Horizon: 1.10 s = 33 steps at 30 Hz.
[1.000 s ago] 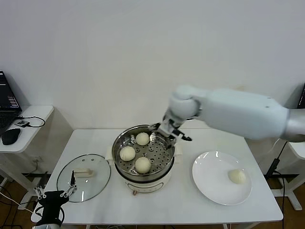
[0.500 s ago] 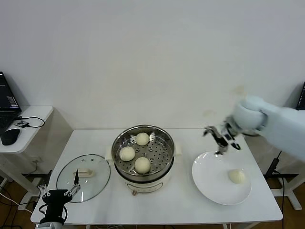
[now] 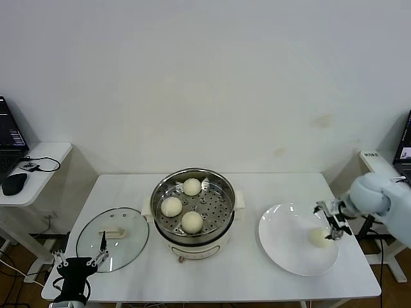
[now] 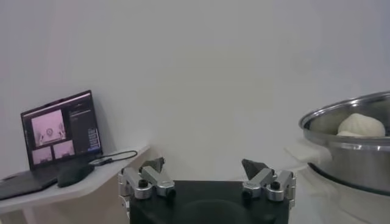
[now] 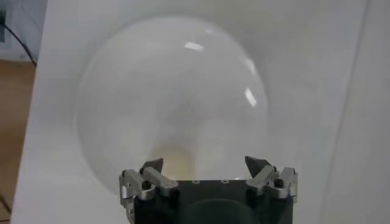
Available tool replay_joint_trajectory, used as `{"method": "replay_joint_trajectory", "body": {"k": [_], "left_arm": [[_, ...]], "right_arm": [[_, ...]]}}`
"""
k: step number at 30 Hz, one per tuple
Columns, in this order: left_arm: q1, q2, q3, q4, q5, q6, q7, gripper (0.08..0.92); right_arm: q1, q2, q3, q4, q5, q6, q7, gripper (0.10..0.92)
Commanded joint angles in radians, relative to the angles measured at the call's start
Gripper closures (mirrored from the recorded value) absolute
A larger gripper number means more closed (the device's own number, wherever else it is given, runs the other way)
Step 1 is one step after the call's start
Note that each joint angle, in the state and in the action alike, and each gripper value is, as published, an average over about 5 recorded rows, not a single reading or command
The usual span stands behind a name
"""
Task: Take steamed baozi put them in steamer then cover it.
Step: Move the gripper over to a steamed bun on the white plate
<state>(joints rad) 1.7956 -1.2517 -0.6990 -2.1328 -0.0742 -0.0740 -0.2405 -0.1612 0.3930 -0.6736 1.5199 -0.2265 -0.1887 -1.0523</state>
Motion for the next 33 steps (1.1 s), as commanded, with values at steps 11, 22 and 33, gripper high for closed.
{"method": "replay_joint_trajectory", "body": {"k": [11,22,33], "left_arm": [[0.01,-0.005,-0.006,-0.004,-0.007,0.004,0.0,0.177],[0.006,-0.005,-0.005,0.0,-0.005,0.005,0.002,0.177],[0.004,-0.005,-0.002,-0.004,-0.005,0.005,0.001,0.177]], "right_arm": [[-0.193,0.112,0.152,-0.183,-0.089,0.0,0.047,0.203],[-0.204,0.137,0.161,-0.194,-0.089,-0.02,0.057,0.244],[-0.123,0.133,0.123,-0.191,-0.067,-0.03,0.014,0.415]]}}
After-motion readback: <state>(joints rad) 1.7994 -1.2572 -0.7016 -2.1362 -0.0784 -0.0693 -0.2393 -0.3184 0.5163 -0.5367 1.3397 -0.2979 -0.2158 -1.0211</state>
